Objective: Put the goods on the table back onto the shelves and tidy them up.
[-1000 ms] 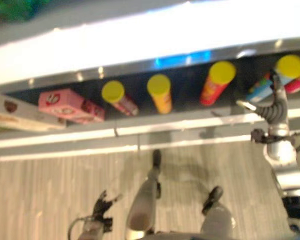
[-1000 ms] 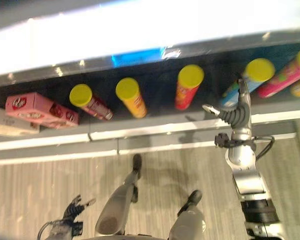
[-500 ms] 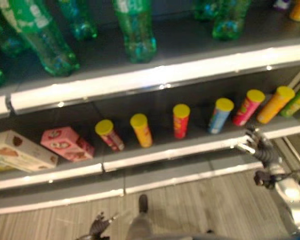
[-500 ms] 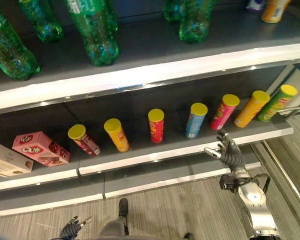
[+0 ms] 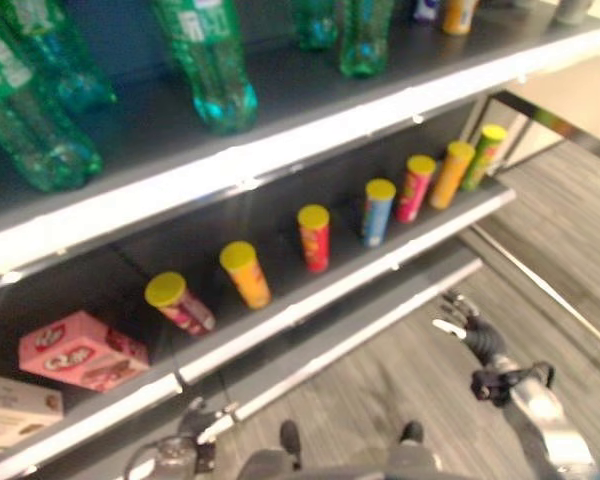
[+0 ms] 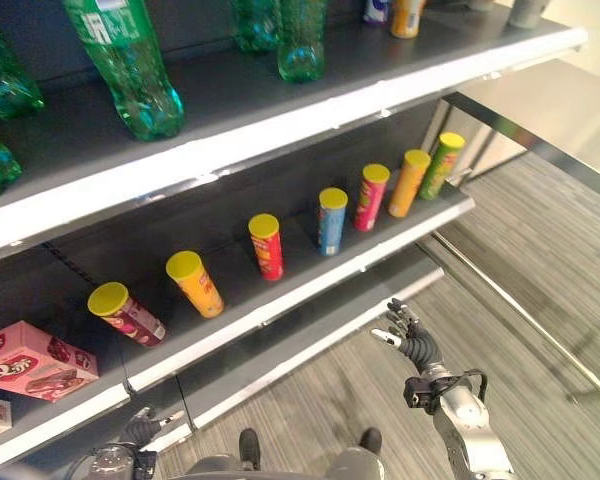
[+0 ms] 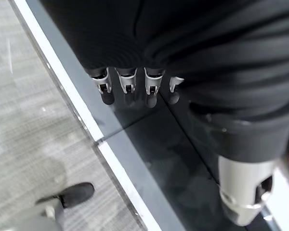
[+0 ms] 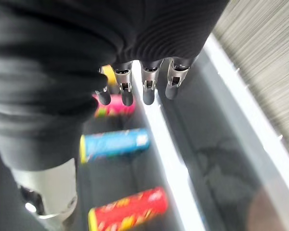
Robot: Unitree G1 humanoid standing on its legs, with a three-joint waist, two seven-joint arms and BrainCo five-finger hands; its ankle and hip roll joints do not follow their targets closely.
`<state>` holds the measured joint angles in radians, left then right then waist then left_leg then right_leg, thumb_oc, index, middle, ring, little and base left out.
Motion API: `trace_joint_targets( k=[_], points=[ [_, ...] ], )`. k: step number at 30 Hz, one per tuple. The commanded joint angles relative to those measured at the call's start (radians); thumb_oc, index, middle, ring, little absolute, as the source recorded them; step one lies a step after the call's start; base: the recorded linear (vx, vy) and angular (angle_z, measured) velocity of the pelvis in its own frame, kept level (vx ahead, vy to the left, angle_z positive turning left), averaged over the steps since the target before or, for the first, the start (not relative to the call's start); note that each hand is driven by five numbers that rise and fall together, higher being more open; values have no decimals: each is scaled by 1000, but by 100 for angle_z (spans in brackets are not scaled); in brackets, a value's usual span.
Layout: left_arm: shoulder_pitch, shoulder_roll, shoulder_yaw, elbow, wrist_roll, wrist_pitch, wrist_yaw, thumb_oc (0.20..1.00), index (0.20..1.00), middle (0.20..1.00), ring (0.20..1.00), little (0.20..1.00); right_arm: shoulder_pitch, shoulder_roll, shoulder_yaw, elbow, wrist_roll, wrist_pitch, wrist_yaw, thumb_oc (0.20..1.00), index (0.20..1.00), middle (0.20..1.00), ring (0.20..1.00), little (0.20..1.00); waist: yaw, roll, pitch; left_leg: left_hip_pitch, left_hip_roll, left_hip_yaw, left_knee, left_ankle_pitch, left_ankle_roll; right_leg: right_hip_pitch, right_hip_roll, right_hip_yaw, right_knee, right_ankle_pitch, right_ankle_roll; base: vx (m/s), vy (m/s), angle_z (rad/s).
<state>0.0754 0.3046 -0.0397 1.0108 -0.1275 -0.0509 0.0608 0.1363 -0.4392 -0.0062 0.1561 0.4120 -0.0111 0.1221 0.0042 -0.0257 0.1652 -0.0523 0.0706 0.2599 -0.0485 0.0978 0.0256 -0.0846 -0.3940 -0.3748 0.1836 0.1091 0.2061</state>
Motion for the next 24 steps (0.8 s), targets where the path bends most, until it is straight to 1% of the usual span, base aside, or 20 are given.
trace_joint_targets(
  k=[1, 3, 4, 5, 6, 7, 9, 10, 11, 12, 13, 14, 15, 17, 18, 20, 21, 22, 23, 24],
  points=[
    [3, 16, 32, -17, 35, -7, 10, 1000, 1000, 1000, 1000, 1000, -124, -32, -59, -57, -10, -82, -50, 1000, 1000, 1000, 1000, 1000, 37, -10, -4, 52, -10, -42, -3, -123, -64, 20, -58, -22, -20, 51, 19, -128, -201, -51],
    [19, 21, 48, -17, 20, -6, 13, 1000, 1000, 1000, 1000, 1000, -163, -37, -77, -61, -29, -96, -88, 1000, 1000, 1000, 1000, 1000, 77, -38, -31, 26, 25, -1, 1, -106, -82, 72, -112, -49, -30, 119, 41, -73, -324, -56],
    [24, 27, 55, -18, 16, -6, 13, 1000, 1000, 1000, 1000, 1000, -175, -42, -84, -63, -29, -99, -98, 1000, 1000, 1000, 1000, 1000, 94, -45, -42, 27, 50, 2, 0, -116, -100, 96, -116, -51, -38, 129, 56, -36, -255, -58],
    [23, 26, 55, -18, 16, -6, 13, 1000, 1000, 1000, 1000, 1000, -175, -42, -85, -63, -29, -99, -99, 1000, 1000, 1000, 1000, 1000, 93, -50, -39, 16, 43, 11, 5, -102, -92, 91, -124, -59, -44, 143, 51, -16, -468, -69],
    [32, 38, 68, -22, 8, -8, 14, 1000, 1000, 1000, 1000, 1000, -206, -65, -84, -61, -43, -101, -114, 1000, 1000, 1000, 1000, 1000, 122, -61, -52, 5, 97, 24, 11, -99, -127, 115, -137, -72, -72, 179, 56, -79, -478, -54],
    [35, 44, 74, -26, 0, -11, 15, 1000, 1000, 1000, 1000, 1000, -221, -81, -83, -64, -47, -100, -116, 1000, 1000, 1000, 1000, 1000, 135, -68, -55, -6, 120, 33, 13, -85, -139, 118, -152, -87, -87, 202, 56, -37, -687, -68],
    [34, 60, 87, -34, -12, -15, 17, 1000, 1000, 1000, 1000, 1000, -256, -126, -73, -76, -65, -99, -121, 1000, 1000, 1000, 1000, 1000, 155, -74, -56, -13, 186, 62, 17, -57, -181, 111, -159, -110, -126, 222, 56, -22, -452, -62],
    [34, 59, 88, -35, -13, -15, 17, 1000, 1000, 1000, 1000, 1000, -258, -127, -72, -75, -64, -98, -122, 1000, 1000, 1000, 1000, 1000, 157, -70, -55, -10, 193, 63, 16, -57, -186, 111, -151, -107, -127, 220, 56, 27, -353, -50],
    [34, 63, 91, -44, -20, -16, 19, 1000, 1000, 1000, 1000, 1000, -270, -144, -68, -90, -67, -98, -121, 1000, 1000, 1000, 1000, 1000, 164, -71, -53, -10, 221, 71, 22, -45, -204, 105, -150, -112, -135, 218, 56, 49, -357, -63],
    [32, 68, 94, -47, -23, -16, 18, 1000, 1000, 1000, 1000, 1000, -282, -168, -68, -98, -70, -99, -122, 1000, 1000, 1000, 1000, 1000, 164, -77, -49, -10, 244, 77, 26, -31, -217, 94, -147, -117, -140, 210, 56, 82, -490, -60],
    [28, 73, 90, -57, -29, -22, 17, 1000, 1000, 1000, 1000, 1000, -292, -191, -70, -102, -67, -100, -124, 1000, 1000, 1000, 1000, 1000, 167, -70, -42, 4, 273, 83, 22, -21, -235, 91, -126, -121, -141, 167, 56, 194, -712, -65],
    [34, 75, 91, -75, -41, -33, 16, 1000, 1000, 1000, 1000, 1000, -306, -224, -76, -122, -66, -105, -128, 1000, 1000, 1000, 1000, 1000, 164, -57, -37, 24, 343, 89, 19, 22, -263, 101, -76, -139, -143, 36, 56, 254, -724, -44],
    [34, 75, 89, -85, -54, -37, 19, 1000, 1000, 1000, 1000, 1000, -312, -254, -77, -126, -73, -105, -134, 1000, 1000, 1000, 1000, 1000, 151, -43, -32, 30, 387, 95, 22, 80, -274, 105, -38, -149, -129, -31, 56, 247, -725, -28],
    [21, 67, 77, -103, -66, -40, 34, 1000, 1000, 1000, 1000, 1000, -327, -287, -81, -122, -71, -118, -165, 1000, 1000, 1000, 1000, 1000, 128, -16, -19, 13, 440, 107, 65, 215, -279, 134, 32, -167, -147, -71, 25, 85, -551, 0],
    [19, 56, 68, -121, -66, -45, 33, 1000, 1000, 1000, 1000, 1000, -337, -311, -73, -104, -100, -118, -189, 1000, 1000, 1000, 1000, 1000, 114, -8, -9, -6, 448, 123, 94, 243, -273, 153, 81, -177, -192, -80, 6, 19, -562, 17],
    [26, 49, 73, -135, -72, -45, 29, 1000, 1000, 1000, 1000, 1000, -351, -315, -61, -107, -107, -112, -186, 1000, 1000, 1000, 1000, 1000, 107, 1, -7, -8, 439, 122, 110, 222, -268, 162, 105, -174, -226, -82, -4, 29, -328, 25],
    [43, 37, 78, -142, -87, -51, 30, 1000, 1000, 1000, 1000, 1000, -366, -321, -34, -103, -125, -110, -184, 1000, 1000, 1000, 1000, 1000, 123, 0, -8, -9, 379, 71, 140, 166, -247, 156, 129, -165, -263, -79, -13, 152, -432, 2],
    [73, 13, 89, -147, -83, -51, 22, 1000, 1000, 1000, 1000, 1000, -388, -328, -3, -99, -168, -102, -175, 1000, 1000, 1000, 1000, 1000, 149, -7, -12, -36, 258, -27, 191, 44, -206, 149, 159, -142, -271, -99, -26, 157, -419, -22],
    [73, 12, 90, -147, -83, -52, 22, 1000, 1000, 1000, 1000, 1000, -390, -328, 0, -97, -168, -103, -175, 1000, 1000, 1000, 1000, 1000, 147, -8, -13, -40, 256, -27, 200, 35, -203, 149, 157, -142, -271, -100, -24, 217, -450, -40],
    [91, -1, 91, -143, -78, -51, 20, 1000, 1000, 1000, 1000, 1000, -419, -321, 10, -82, -163, -103, -176, 1000, 1000, 1000, 1000, 1000, 169, -13, -13, -61, 161, -61, 226, -62, -174, 154, 181, -120, -271, -111, -36, 103, -247, -41]
  ],
)
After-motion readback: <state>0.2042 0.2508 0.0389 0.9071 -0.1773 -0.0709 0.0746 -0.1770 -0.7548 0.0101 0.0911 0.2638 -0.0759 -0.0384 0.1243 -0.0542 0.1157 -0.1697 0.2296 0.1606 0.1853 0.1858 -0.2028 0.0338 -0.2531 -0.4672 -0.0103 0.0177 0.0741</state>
